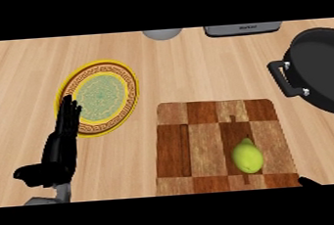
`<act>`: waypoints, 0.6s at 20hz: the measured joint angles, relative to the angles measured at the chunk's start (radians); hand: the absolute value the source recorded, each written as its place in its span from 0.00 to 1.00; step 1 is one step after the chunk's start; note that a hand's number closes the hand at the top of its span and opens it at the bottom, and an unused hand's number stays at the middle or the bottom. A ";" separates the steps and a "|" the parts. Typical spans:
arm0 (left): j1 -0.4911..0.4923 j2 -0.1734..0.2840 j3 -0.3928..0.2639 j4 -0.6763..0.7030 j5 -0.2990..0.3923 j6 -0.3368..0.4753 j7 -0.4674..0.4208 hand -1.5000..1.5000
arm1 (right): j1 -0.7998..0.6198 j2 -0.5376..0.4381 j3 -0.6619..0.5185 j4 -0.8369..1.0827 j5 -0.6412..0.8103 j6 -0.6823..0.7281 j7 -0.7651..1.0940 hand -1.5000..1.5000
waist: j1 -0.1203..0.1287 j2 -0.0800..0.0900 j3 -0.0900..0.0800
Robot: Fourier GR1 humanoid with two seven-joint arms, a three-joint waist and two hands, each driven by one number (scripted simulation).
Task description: Pick the pear from the cutting board and place it in the pot
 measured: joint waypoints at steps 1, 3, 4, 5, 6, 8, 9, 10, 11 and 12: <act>-0.005 -0.001 -0.003 -0.004 -0.002 0.002 0.007 0.50 | 0.017 -0.010 0.019 -0.004 0.010 0.035 0.043 0.00 | 0.005 0.001 0.000; -0.011 -0.009 -0.013 -0.008 -0.006 0.004 0.015 0.50 | 0.032 -0.042 0.045 -0.008 0.015 0.115 0.133 0.00 | 0.018 0.005 -0.001; -0.012 -0.010 -0.020 -0.016 -0.009 0.004 0.023 0.50 | 0.034 -0.057 0.060 -0.008 0.016 0.157 0.180 0.00 | 0.025 0.006 0.000; -0.017 -0.007 -0.019 -0.017 -0.008 0.000 0.027 0.50 | 0.033 -0.067 0.081 -0.009 0.017 0.196 0.229 0.00 | 0.032 0.008 -0.001; -0.013 -0.006 -0.023 -0.025 -0.010 -0.002 0.030 0.50 | 0.029 -0.073 0.103 -0.009 0.018 0.231 0.281 0.00 | 0.039 0.008 0.000; -0.017 -0.006 -0.027 -0.028 -0.015 -0.005 0.031 0.50 | -0.008 -0.082 0.139 -0.010 0.020 0.307 0.398 0.00 | 0.050 0.010 0.000; -0.015 -0.011 -0.037 -0.039 -0.021 0.000 0.039 0.50 | -0.037 -0.075 0.164 -0.009 0.021 0.338 0.451 0.00 | 0.055 0.010 0.001; -0.012 -0.018 -0.042 -0.036 -0.026 0.002 0.034 0.50 | -0.068 -0.065 0.189 -0.009 0.023 0.366 0.501 0.00 | 0.056 0.010 0.001; -0.019 -0.020 -0.042 -0.034 -0.025 0.000 0.039 0.50 | -0.110 -0.055 0.203 -0.003 0.024 0.398 0.544 0.00 | 0.058 0.010 0.002; -0.025 -0.021 -0.039 -0.025 -0.026 -0.004 0.039 0.50 | -0.152 -0.037 0.225 0.007 0.036 0.419 0.573 0.00 | 0.059 0.010 0.002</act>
